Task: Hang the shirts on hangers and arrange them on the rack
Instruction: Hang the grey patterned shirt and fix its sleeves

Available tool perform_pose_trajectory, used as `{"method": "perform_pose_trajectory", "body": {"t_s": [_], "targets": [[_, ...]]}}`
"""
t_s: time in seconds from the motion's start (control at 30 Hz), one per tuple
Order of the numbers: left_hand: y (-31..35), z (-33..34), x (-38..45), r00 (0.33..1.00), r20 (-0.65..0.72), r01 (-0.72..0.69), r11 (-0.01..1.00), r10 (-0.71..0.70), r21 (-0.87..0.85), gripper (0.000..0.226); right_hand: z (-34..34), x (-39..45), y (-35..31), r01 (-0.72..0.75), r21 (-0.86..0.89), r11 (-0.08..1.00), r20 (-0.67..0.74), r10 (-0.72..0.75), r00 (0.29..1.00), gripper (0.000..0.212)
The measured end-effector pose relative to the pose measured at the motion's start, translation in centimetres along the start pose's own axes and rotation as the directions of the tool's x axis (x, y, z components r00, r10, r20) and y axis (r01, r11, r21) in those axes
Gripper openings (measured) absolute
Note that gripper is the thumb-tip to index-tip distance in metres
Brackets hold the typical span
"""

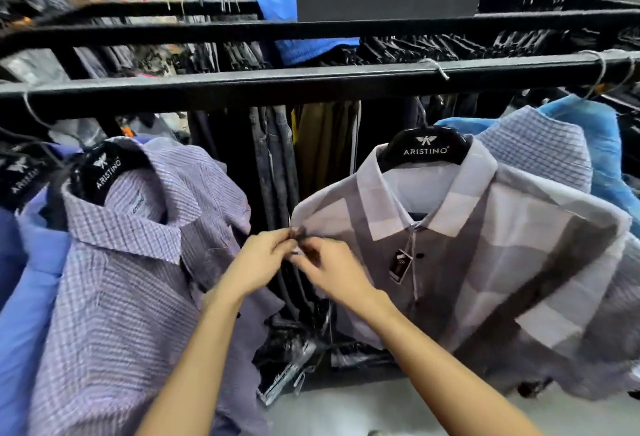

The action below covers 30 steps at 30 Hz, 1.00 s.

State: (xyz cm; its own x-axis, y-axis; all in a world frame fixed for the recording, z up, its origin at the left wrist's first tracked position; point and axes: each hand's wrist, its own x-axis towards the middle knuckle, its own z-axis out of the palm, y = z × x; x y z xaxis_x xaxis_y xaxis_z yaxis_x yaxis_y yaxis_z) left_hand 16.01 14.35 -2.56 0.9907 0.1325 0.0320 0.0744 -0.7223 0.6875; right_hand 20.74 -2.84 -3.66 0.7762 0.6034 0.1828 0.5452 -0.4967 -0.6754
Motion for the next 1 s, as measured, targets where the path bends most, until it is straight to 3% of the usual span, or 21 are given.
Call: {"method": "perform_pose_trajectory", "body": {"t_s": [0.17, 0.3, 0.37, 0.5, 0.63, 0.73, 0.9, 1.0], "targets": [[0.5, -0.2, -3.7, 0.999, -0.011, 0.039, 0.956, -0.044, -0.289, 0.026, 0.5, 0.3, 0.5, -0.064, 0.251, 0.966, -0.086, 0.088, 0.992, 0.013], [0.9, 1.7, -5.4, 0.941, -0.305, 0.084, 0.974, -0.147, -0.21, 0.024, 0.0, 0.3, 1.4, 0.006, 0.291, 0.957, -0.288, 0.082, 0.954, 0.01], [1.1, 2.5, -5.6, 0.898, -0.411, 0.045, 0.964, -0.154, -0.263, 0.033, -0.4, 0.0, 1.6, 0.062, 0.333, 0.941, -0.246, 0.023, 0.969, 0.012], [2.4, 3.9, -5.3, 0.879, -0.412, 0.07, 0.92, -0.24, -0.387, 0.047, -1.3, -1.1, 1.6, 0.061, 0.424, 0.904, -0.015, -0.06, 0.998, 0.018], [3.3, 5.1, -5.6, 0.808, -0.555, 0.051, 0.962, -0.199, -0.269, 0.025, -2.4, -1.9, 1.3, 0.03, 0.464, 0.885, 0.084, -0.078, 0.993, 0.022], [3.7, 6.3, -6.7, 0.748, -0.642, 0.065, 0.981, -0.168, -0.182, 0.026, -2.9, -2.3, 1.7, 0.014, 0.393, 0.919, 0.107, -0.061, 0.992, 0.017], [4.7, 8.1, -8.0, 0.755, -0.655, 0.01, 0.998, -0.043, -0.054, 0.027, -2.4, -3.1, 2.6, 0.129, 0.207, 0.97, -0.127, -0.104, 0.986, 0.017], [4.5, 8.4, -8.6, 0.811, -0.584, -0.037, 0.995, -0.026, -0.095, 0.016, -2.7, -3.4, 2.9, 0.109, 0.297, 0.949, 0.059, -0.132, 0.989, 0.029]]}}
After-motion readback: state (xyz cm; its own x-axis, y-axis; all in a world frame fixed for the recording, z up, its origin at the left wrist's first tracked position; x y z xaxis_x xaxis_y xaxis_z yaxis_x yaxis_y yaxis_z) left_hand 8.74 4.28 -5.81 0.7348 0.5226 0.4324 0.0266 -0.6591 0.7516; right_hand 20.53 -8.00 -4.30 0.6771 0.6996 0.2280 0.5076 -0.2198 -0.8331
